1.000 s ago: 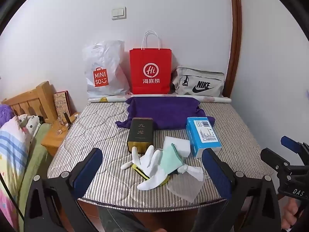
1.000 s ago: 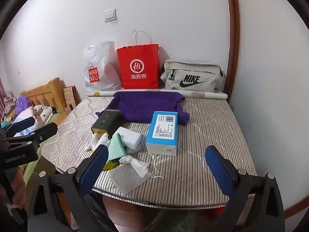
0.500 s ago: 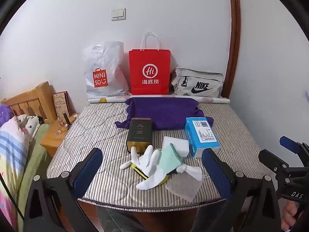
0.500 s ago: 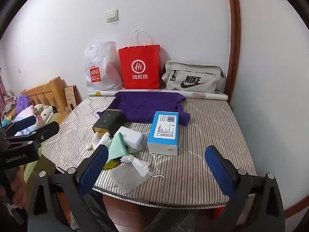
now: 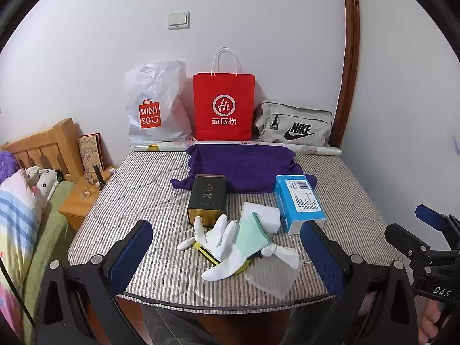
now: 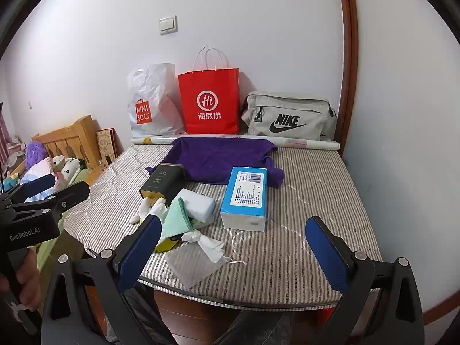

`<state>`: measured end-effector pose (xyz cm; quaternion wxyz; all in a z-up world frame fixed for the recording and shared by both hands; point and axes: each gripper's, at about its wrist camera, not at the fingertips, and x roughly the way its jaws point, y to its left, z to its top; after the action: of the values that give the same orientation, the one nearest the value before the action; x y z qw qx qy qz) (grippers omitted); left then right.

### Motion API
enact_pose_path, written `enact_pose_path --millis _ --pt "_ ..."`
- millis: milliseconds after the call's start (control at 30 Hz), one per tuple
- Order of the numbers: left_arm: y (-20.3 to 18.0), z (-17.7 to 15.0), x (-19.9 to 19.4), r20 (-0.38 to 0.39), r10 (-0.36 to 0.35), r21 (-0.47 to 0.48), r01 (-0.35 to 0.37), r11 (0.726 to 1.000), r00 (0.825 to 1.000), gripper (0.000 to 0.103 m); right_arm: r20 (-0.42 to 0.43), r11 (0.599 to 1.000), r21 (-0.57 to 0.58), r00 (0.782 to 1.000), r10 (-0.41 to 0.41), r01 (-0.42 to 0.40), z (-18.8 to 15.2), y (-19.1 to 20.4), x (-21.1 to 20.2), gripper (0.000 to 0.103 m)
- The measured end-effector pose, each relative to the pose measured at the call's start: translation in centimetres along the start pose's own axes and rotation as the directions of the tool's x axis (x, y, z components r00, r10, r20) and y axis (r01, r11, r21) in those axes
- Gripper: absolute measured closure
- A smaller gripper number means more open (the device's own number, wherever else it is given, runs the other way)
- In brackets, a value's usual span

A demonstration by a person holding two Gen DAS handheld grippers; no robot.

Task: Organize soft objects

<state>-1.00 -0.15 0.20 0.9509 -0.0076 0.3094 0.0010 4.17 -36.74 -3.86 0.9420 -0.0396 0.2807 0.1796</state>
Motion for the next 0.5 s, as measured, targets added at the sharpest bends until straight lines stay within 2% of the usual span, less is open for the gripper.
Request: enact_pose_path --millis 500 --pt "0.11 -0.11 -0.16 0.000 0.000 -0.002 0.000 1.000 1.000 0.000 0.005 1.000 -0.002 1.000 0.005 -0.005 0.06 0.31 -0.30 0.004"
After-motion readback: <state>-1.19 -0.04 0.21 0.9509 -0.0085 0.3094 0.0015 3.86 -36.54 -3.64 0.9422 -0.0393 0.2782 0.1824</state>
